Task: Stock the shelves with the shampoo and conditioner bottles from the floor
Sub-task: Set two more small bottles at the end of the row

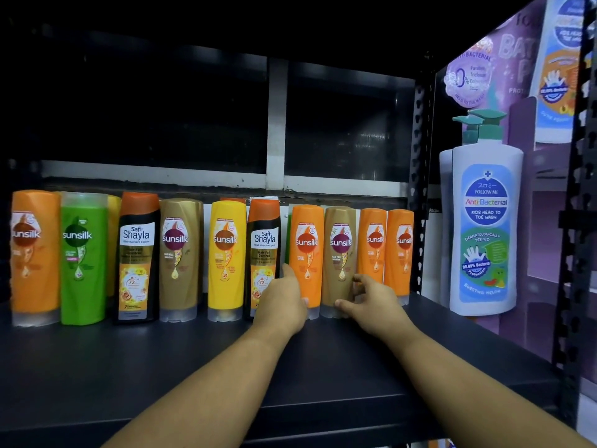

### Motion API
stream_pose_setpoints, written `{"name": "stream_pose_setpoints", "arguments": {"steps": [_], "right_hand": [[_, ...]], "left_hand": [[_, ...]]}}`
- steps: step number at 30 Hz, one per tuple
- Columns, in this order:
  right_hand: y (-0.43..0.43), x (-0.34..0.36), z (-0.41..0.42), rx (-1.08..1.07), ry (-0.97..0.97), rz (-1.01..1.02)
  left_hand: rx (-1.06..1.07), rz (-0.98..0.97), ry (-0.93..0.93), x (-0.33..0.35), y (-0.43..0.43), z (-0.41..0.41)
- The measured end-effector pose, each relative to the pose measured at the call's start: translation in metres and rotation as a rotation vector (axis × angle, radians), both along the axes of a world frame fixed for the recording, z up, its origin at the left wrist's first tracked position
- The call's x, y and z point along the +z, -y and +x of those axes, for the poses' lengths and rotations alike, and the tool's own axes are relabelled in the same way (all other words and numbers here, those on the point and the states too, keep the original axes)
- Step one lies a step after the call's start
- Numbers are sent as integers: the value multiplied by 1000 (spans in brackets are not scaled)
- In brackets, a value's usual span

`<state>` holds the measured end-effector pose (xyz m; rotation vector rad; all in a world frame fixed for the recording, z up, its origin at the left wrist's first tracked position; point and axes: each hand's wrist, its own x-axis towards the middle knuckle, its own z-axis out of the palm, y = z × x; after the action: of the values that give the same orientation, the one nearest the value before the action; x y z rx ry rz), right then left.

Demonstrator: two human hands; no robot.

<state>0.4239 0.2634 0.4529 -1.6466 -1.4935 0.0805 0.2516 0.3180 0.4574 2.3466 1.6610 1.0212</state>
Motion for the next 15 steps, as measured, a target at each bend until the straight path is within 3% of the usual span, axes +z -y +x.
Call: {"name": "stream_pose_setpoints", "arguments": {"steps": [7, 11, 15], "right_hand": [[6, -2, 7, -90, 79, 101], [18, 4, -8, 91, 297, -28], [32, 6, -26, 177, 538, -160]], "left_hand": [[22, 138, -165, 4, 19, -16], [-1, 117, -333, 0, 44, -24], [-125, -21, -448, -5, 66, -38]]}}
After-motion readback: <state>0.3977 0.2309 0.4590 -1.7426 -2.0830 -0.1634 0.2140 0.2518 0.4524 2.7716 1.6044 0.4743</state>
